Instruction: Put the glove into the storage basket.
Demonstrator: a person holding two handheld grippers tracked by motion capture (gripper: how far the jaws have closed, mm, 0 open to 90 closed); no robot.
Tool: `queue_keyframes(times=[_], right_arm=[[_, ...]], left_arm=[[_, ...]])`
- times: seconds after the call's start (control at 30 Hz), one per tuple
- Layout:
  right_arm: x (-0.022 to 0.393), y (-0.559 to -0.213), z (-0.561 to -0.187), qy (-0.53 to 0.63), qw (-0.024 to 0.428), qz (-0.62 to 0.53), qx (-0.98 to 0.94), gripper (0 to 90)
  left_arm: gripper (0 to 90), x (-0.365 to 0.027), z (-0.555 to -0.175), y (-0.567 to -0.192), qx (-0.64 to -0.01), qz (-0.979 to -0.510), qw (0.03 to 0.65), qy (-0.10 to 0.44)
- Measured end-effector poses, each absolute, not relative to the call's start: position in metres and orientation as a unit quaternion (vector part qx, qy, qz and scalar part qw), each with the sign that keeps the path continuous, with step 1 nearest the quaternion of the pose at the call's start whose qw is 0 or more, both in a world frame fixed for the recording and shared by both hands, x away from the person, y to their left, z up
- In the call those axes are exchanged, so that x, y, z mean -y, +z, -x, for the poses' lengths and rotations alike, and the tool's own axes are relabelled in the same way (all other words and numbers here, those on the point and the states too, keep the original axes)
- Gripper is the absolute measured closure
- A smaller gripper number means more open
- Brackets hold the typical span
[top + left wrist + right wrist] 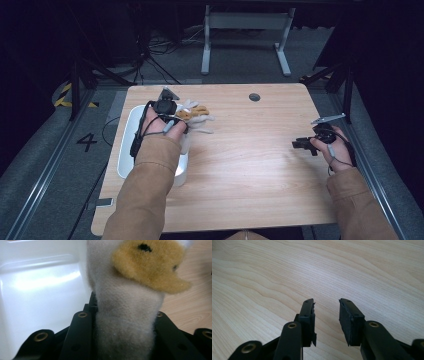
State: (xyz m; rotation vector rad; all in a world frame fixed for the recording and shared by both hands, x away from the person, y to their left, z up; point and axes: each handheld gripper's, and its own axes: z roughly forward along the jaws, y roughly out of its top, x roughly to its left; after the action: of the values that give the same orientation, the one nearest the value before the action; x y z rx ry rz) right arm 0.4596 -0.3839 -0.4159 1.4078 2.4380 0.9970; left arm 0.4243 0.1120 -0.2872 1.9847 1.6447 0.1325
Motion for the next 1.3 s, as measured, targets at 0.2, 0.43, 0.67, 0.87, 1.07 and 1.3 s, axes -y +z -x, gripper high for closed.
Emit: queue_keyframes(times=[0.2, 0.43, 0.67, 0.87, 1.07, 1.3], right_arm=[[0.386, -0.415, -0.454, 0.33, 0.079, -0.471, -0.814, 65.5], [0.391, -0.416, -0.448, 0.327, 0.084, -0.479, -0.81, 65.3], [0.394, -0.419, -0.444, 0.32, 0.084, -0.487, -0.808, 65.0], [0.399, -0.42, -0.441, 0.319, 0.085, -0.492, -0.806, 65.0], [0.397, -0.421, -0.442, 0.318, 0.084, -0.488, -0.809, 64.5], [0.396, -0.422, -0.442, 0.318, 0.085, -0.484, -0.811, 64.2]], left_arm=[[69.4, -0.12, -0.423, -0.284, -0.632, -0.722, 0.277, 0.046], [69.4, -0.132, -0.43, -0.286, -0.656, -0.702, 0.273, 0.049], [69.4, -0.144, -0.447, -0.295, -0.701, -0.663, 0.258, 0.044], [69.3, -0.145, -0.452, -0.297, -0.711, -0.655, 0.251, 0.049], [69.3, -0.147, -0.454, -0.297, -0.722, -0.642, 0.252, 0.056], [69.3, -0.15, -0.452, -0.302, -0.729, -0.631, 0.256, 0.059]])
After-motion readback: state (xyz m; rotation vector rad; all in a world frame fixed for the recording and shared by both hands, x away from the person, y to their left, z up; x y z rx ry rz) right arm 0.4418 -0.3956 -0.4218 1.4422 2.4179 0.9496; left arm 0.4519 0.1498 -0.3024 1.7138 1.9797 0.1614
